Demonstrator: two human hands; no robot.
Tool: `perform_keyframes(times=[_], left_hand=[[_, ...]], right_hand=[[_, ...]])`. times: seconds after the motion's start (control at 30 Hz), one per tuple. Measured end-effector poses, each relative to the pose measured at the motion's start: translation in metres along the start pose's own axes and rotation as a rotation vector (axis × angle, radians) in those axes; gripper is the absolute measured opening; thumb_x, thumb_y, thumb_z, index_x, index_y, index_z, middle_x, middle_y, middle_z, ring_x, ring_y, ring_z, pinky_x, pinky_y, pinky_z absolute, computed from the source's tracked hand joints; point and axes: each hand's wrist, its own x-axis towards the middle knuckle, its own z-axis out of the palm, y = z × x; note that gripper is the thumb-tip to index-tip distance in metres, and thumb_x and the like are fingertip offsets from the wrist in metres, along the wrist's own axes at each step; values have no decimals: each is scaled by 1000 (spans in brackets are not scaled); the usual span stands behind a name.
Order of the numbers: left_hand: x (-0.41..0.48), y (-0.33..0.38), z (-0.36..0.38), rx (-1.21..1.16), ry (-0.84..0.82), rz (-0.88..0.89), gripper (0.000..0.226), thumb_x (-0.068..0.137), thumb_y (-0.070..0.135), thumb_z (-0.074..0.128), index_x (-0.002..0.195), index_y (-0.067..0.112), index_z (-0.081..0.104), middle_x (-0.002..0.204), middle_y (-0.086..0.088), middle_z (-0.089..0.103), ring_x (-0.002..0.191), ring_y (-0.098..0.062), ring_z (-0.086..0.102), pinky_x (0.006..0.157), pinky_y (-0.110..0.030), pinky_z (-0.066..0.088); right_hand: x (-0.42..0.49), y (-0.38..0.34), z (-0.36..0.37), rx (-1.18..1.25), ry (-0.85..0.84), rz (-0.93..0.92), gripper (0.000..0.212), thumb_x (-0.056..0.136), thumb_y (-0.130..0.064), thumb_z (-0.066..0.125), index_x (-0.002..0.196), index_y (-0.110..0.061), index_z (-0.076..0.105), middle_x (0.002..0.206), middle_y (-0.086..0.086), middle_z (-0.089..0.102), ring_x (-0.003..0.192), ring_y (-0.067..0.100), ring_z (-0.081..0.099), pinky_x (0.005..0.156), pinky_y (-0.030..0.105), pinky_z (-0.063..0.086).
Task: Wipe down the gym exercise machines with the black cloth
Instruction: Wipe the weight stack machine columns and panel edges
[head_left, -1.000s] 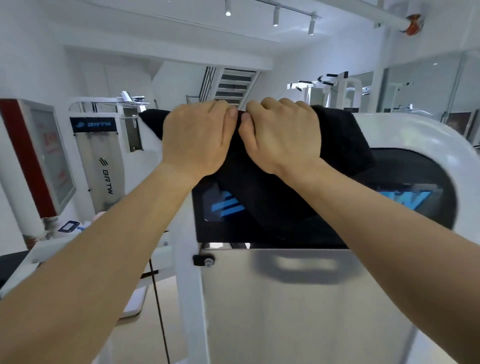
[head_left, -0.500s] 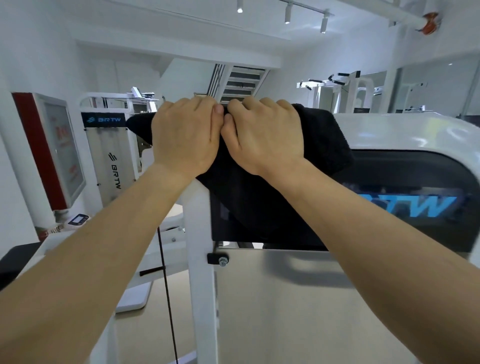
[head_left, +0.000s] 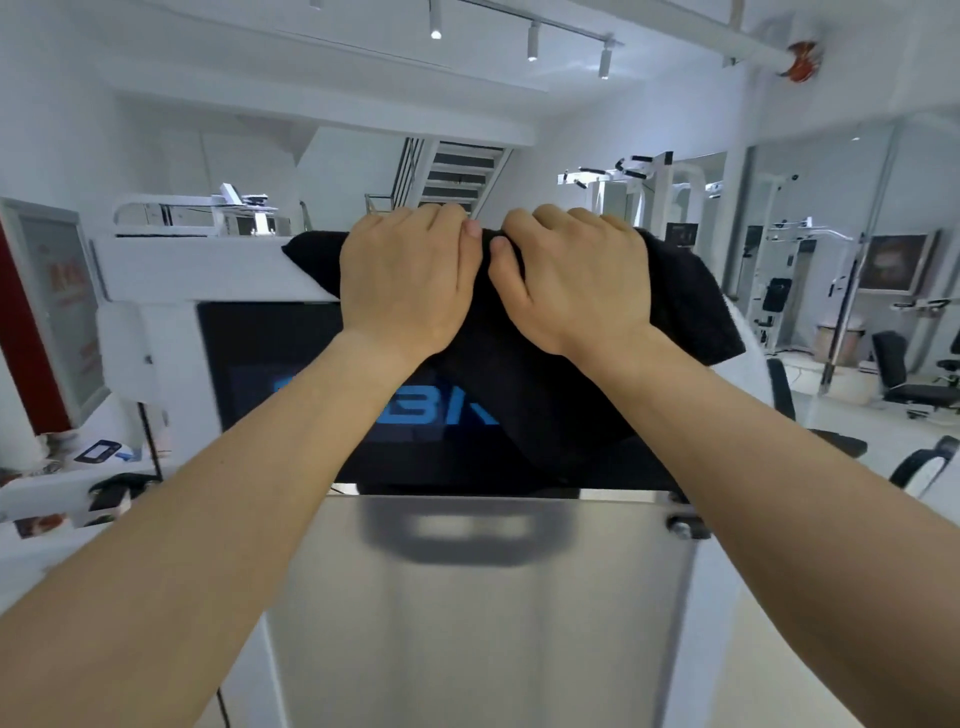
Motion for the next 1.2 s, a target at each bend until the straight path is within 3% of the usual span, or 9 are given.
perform_keyframes(times=[0.1, 0.27, 0.43, 0.67, 0.83, 0.9, 1.0, 1.1, 1.2], left_hand=[[10, 38, 5, 1, -9, -11, 41, 105, 30, 32, 91, 11, 66, 80, -6, 68, 71, -29, 60, 67, -36, 34], [20, 81, 12, -6, 13, -3, 42, 105, 30, 31, 90, 11, 65, 80, -6, 67, 71, -28, 59, 68, -33, 28], [23, 101, 14, -20, 7, 18, 42, 105, 31, 29, 97, 11, 64, 87, -6, 67, 77, -28, 58, 72, -38, 34], [16, 127, 16, 37, 23, -19, 36, 105, 30, 31, 107, 14, 63, 104, -5, 64, 93, -28, 54, 84, -41, 36], [14, 162, 16, 80, 28, -122, 36, 102, 29, 30, 107, 15, 63, 105, -4, 63, 99, -28, 53, 94, -41, 34], [16, 180, 17, 89, 25, -178, 38, 102, 28, 30, 104, 13, 65, 103, -5, 63, 100, -29, 54, 96, -42, 35], [18, 199, 19, 112, -8, -231, 39, 101, 26, 31, 103, 9, 66, 103, -9, 64, 100, -31, 56, 101, -46, 38], [20, 209, 16, 102, -27, -251, 38, 102, 23, 32, 105, 6, 66, 104, -11, 64, 101, -32, 55, 101, -45, 38], [19, 221, 19, 95, -33, -279, 38, 101, 24, 33, 107, 4, 64, 108, -10, 63, 104, -30, 52, 98, -40, 38]], right_hand=[[-14, 32, -11, 28, -29, 50, 39, 99, -40, 35, 87, -17, 64, 73, 0, 61, 61, 27, 56, 56, 32, 25], [-34, 60, -20, 78, -28, 120, 33, 102, -34, 35, 92, -15, 61, 75, 0, 60, 54, 21, 40, 51, 30, 23], [-51, 74, -25, 121, -61, 193, 40, 102, -37, 27, 102, -15, 61, 84, 1, 64, 61, 28, 57, 49, 34, 35], [-71, 93, -30, 214, -86, 209, 36, 102, -37, 33, 115, -17, 60, 98, -1, 68, 73, 26, 63, 49, 28, 20], [-88, 121, -29, 406, -135, 194, 37, 106, -38, 31, 125, -18, 55, 119, -1, 66, 95, 28, 64, 61, 34, 35], [-92, 136, -23, 617, -200, 164, 43, 106, -36, 30, 138, -16, 51, 136, 1, 60, 116, 26, 59, 80, 38, 45], [-96, 153, -9, 991, -305, 125, 52, 106, -36, 29, 150, -12, 41, 153, 5, 45, 142, 18, 40, 115, 37, 34], [-99, 163, 5, 1257, -339, 86, 57, 104, -36, 32, 152, -7, 38, 159, 9, 37, 148, 18, 29, 123, 37, 22], [-102, 172, 24, 1410, -275, 44, 57, 103, -38, 34, 151, -7, 41, 157, 8, 39, 148, 17, 31, 123, 38, 22]])
